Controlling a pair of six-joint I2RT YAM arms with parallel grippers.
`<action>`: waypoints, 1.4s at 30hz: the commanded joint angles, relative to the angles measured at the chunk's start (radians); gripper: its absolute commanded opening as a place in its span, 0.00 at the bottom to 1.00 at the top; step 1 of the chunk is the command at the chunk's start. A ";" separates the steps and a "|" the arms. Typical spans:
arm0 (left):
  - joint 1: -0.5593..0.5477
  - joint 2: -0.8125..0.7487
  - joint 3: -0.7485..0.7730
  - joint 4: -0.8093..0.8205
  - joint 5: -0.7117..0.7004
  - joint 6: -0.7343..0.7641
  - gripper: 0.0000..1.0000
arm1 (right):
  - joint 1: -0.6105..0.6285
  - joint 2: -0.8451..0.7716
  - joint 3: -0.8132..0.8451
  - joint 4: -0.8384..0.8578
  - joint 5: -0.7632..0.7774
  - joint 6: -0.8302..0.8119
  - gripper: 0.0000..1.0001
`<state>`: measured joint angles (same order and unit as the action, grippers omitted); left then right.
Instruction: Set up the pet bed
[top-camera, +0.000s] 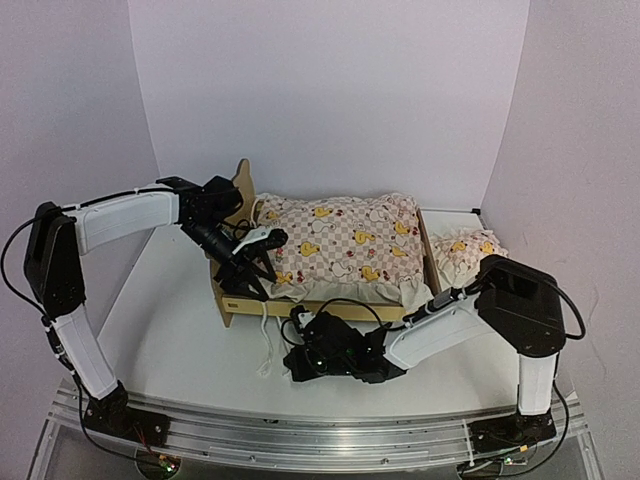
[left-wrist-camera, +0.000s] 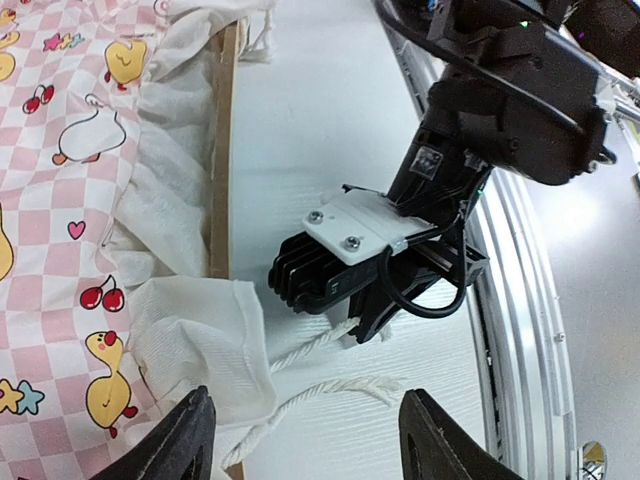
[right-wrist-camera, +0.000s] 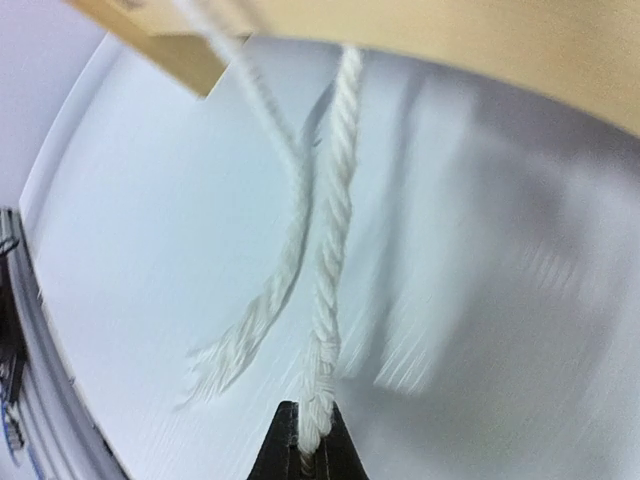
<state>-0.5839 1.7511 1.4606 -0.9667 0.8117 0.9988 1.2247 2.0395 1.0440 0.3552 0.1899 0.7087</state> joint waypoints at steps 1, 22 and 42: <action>0.020 -0.083 0.042 -0.125 0.152 0.100 0.63 | 0.010 -0.097 0.002 -0.182 -0.194 -0.024 0.00; -0.175 -0.649 -0.983 0.938 -0.138 -0.089 0.64 | 0.027 -0.121 0.122 -0.232 -0.249 0.101 0.00; -0.304 -0.555 -0.950 1.022 -0.427 -0.712 0.55 | 0.036 -0.084 0.090 0.148 0.060 0.351 0.00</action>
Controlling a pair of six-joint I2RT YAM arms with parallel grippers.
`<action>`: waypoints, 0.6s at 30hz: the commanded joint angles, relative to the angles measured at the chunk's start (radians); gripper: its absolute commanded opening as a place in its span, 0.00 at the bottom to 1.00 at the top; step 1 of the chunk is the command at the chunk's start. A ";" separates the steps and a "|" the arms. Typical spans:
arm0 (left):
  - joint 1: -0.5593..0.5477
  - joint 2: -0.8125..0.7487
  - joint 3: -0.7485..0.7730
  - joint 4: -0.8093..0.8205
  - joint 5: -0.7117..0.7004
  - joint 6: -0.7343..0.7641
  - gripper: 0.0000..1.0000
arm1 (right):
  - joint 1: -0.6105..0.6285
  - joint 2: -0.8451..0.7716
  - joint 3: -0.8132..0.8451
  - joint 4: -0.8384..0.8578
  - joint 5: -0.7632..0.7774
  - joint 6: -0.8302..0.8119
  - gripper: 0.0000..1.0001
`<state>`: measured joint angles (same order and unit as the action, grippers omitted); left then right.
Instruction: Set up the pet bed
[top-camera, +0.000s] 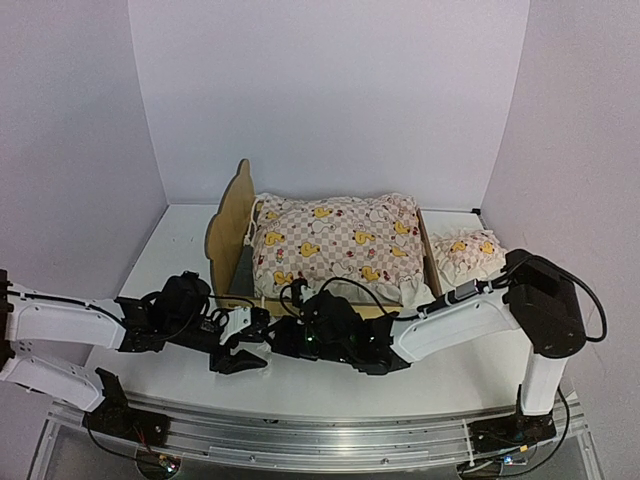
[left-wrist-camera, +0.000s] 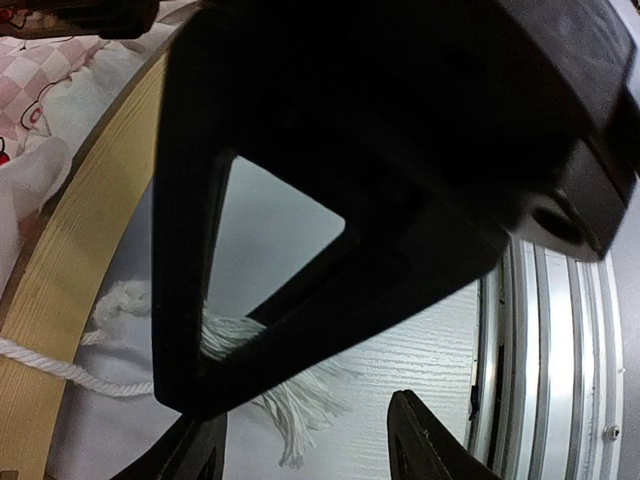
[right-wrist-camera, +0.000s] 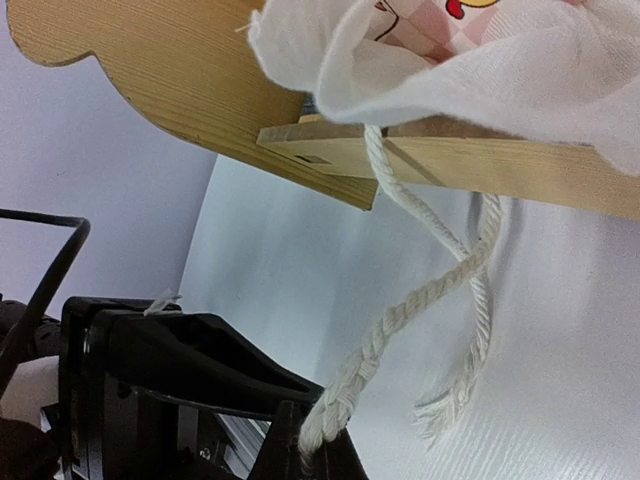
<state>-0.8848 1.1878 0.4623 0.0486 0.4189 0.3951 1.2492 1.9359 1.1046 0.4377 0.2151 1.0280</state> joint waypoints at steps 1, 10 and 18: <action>-0.003 0.009 0.053 0.010 -0.033 -0.113 0.54 | 0.010 0.020 0.029 0.065 0.036 0.032 0.00; -0.003 0.029 0.089 -0.001 0.001 -0.121 0.07 | 0.010 0.025 0.024 0.073 0.029 0.033 0.00; 0.011 -0.058 0.103 -0.136 -0.102 0.017 0.00 | 0.009 -0.007 0.016 -0.105 0.057 -0.063 0.27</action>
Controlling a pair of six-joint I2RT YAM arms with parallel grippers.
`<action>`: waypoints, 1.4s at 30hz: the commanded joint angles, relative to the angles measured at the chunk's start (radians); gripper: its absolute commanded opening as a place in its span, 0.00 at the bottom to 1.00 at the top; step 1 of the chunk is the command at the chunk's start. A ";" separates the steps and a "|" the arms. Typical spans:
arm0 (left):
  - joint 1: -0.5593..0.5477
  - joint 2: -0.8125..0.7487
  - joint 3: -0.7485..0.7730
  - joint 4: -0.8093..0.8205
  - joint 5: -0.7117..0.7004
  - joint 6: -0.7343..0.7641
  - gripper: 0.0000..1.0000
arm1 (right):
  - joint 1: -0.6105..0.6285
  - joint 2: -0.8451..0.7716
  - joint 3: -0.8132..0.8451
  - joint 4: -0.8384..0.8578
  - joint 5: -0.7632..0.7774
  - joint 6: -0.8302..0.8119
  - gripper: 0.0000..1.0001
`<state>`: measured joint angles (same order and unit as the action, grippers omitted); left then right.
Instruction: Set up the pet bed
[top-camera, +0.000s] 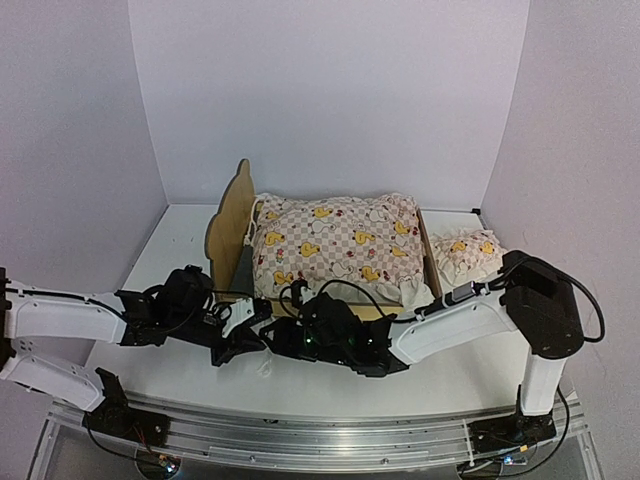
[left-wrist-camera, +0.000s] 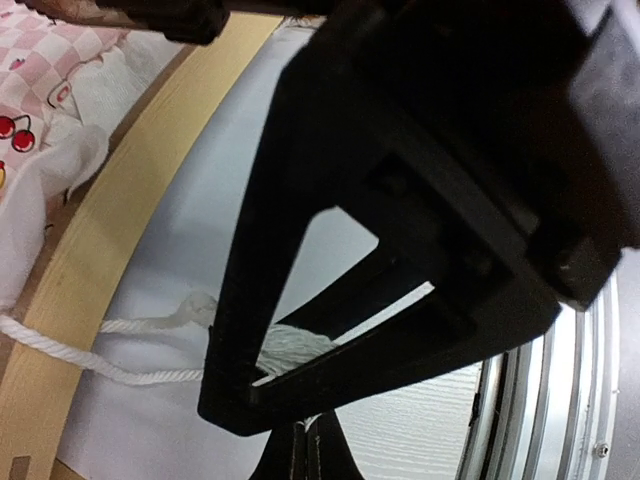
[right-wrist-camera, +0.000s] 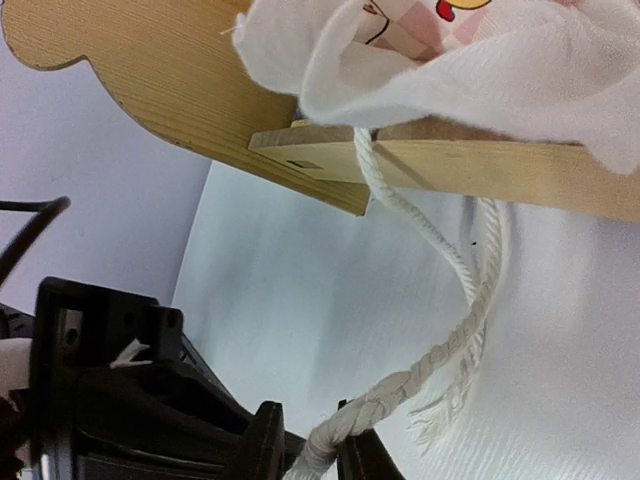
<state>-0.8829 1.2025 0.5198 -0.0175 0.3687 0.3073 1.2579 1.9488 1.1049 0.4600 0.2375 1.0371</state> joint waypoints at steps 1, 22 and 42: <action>0.022 -0.095 0.037 -0.092 -0.075 0.145 0.00 | 0.001 -0.030 0.036 -0.237 0.056 -0.100 0.32; 0.202 -0.095 -0.004 -0.292 -0.126 0.427 0.00 | 0.073 0.344 0.463 -0.645 0.239 -0.360 0.45; 0.199 -0.139 0.058 -0.222 0.233 0.118 0.54 | 0.034 0.072 0.227 -0.491 -0.024 -0.442 0.00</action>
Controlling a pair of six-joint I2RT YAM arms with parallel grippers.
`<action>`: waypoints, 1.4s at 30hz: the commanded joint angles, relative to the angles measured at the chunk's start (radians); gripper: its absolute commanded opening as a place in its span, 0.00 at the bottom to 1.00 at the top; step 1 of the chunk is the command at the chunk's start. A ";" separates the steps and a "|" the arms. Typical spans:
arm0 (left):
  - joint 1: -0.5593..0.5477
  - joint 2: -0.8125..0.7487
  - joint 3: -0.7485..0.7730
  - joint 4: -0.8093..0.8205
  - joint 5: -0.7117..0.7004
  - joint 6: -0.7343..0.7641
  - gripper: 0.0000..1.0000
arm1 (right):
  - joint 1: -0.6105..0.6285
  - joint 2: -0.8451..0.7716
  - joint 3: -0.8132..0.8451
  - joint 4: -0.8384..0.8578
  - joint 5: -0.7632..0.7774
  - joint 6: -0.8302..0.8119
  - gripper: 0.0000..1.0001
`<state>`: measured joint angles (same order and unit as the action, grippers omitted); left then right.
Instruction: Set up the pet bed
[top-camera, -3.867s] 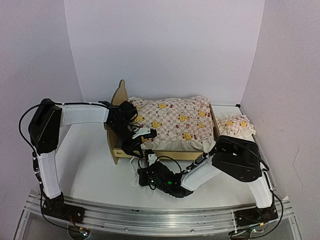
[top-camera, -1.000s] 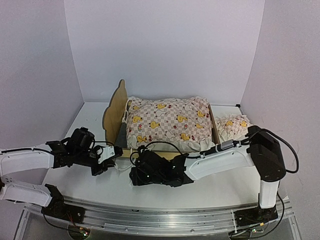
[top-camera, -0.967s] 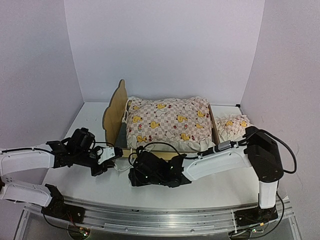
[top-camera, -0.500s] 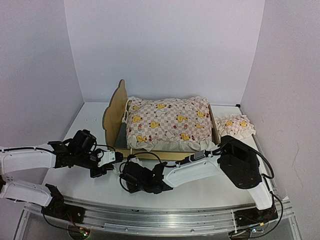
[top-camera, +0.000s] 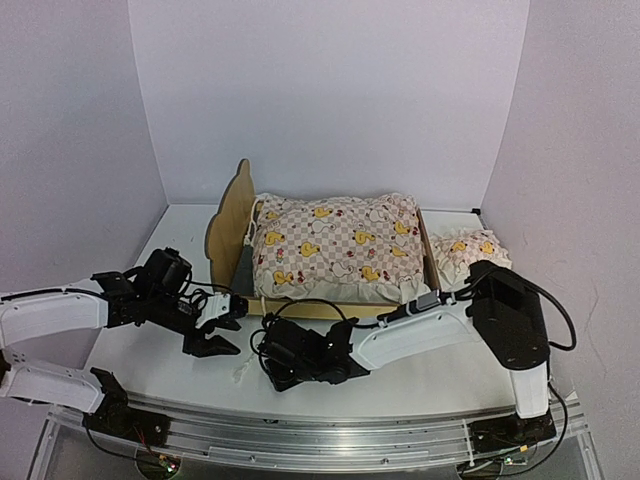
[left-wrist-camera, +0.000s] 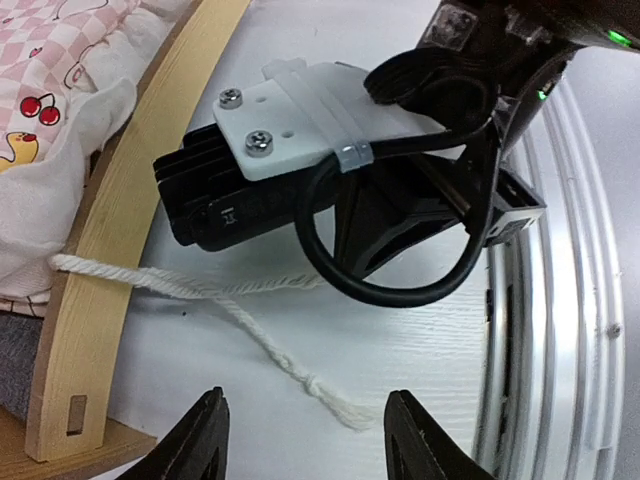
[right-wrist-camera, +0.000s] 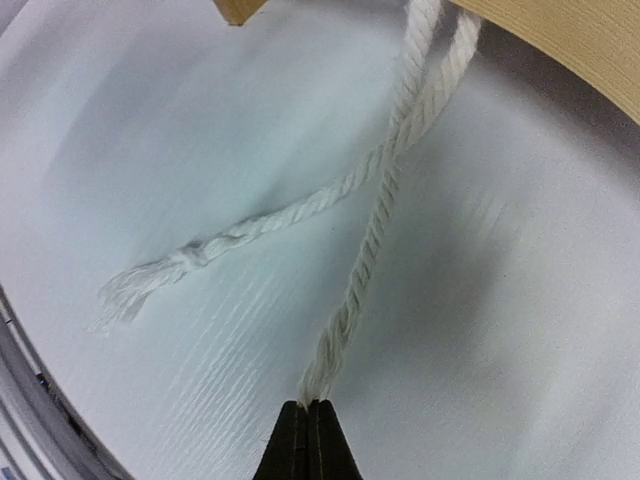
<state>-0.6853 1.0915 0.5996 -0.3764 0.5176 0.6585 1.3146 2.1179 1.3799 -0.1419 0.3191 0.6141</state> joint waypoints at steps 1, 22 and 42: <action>-0.001 -0.030 -0.039 0.206 0.045 -0.315 0.54 | -0.027 -0.109 -0.070 0.142 -0.112 -0.012 0.00; -0.158 0.286 -0.102 0.709 -0.592 -0.923 0.35 | -0.058 -0.128 -0.189 0.436 -0.183 0.010 0.00; -0.151 0.425 -0.104 0.906 -0.556 -0.916 0.03 | -0.097 -0.164 -0.234 0.463 -0.228 0.053 0.00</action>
<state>-0.8432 1.5291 0.4755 0.4992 -0.0288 -0.2611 1.2360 2.0208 1.1676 0.2920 0.1043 0.6492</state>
